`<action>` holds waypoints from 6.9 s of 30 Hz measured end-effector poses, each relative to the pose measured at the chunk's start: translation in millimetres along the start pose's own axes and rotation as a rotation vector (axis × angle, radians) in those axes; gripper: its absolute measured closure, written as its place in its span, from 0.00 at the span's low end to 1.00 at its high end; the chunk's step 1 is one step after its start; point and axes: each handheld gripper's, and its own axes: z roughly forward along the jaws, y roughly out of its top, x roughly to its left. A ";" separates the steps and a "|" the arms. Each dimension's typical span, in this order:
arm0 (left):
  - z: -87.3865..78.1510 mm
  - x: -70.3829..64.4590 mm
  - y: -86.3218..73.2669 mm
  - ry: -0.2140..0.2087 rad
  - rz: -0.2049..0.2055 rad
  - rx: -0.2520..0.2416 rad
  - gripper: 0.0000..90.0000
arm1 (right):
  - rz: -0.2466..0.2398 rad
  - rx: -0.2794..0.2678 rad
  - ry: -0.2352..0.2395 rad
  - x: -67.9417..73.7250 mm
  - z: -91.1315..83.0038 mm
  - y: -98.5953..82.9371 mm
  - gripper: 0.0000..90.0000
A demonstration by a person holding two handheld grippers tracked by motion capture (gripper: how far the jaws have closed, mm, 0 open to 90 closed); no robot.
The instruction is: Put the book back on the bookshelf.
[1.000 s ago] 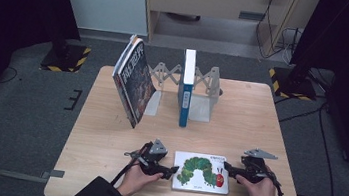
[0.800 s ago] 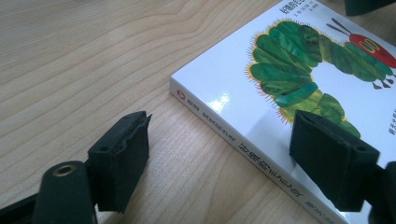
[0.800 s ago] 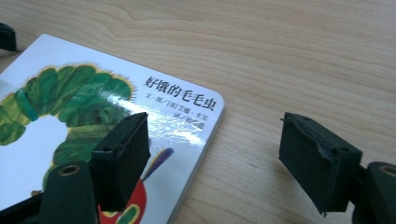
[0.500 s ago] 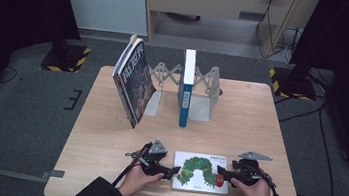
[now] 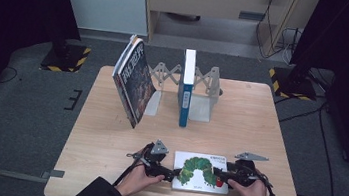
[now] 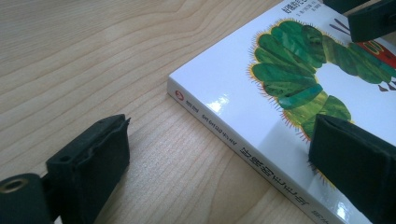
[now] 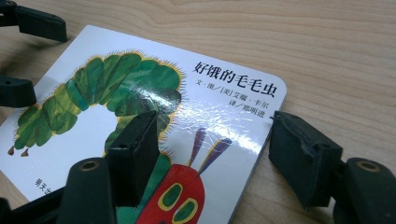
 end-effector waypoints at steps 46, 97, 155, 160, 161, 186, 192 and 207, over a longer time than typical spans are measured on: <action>-0.6 -1.1 0.7 -0.032 -0.020 -0.011 0.12 | 0.079 -0.139 0.102 -3.9 -2.0 14.5 0.38; -1.7 -9.1 1.7 -0.055 0.017 0.029 0.16 | 0.085 -0.074 0.097 -3.7 1.2 8.2 0.38; 0.5 -7.6 -2.0 -0.097 0.000 -0.001 0.02 | 0.153 -0.131 0.229 0.3 -2.5 11.9 0.47; 1.2 -8.5 -1.7 -0.097 0.004 0.001 0.01 | 0.135 -0.099 0.224 -0.6 4.5 15.9 0.48; 1.2 -8.7 -1.7 -0.096 0.004 0.001 0.01 | 0.132 -0.089 0.220 -1.5 5.9 16.2 0.49; -7.4 -3.0 2.9 -0.085 -0.030 -0.013 0.17 | 0.181 -0.181 0.306 -5.6 -8.1 25.8 0.84; -10.6 -1.5 4.9 -0.094 -0.042 -0.023 0.18 | 0.156 -0.211 0.331 -1.2 -12.5 30.8 0.88; -8.3 0.4 2.4 -0.134 -0.088 -0.016 0.14 | 0.116 -0.297 0.399 3.1 -23.9 37.0 0.95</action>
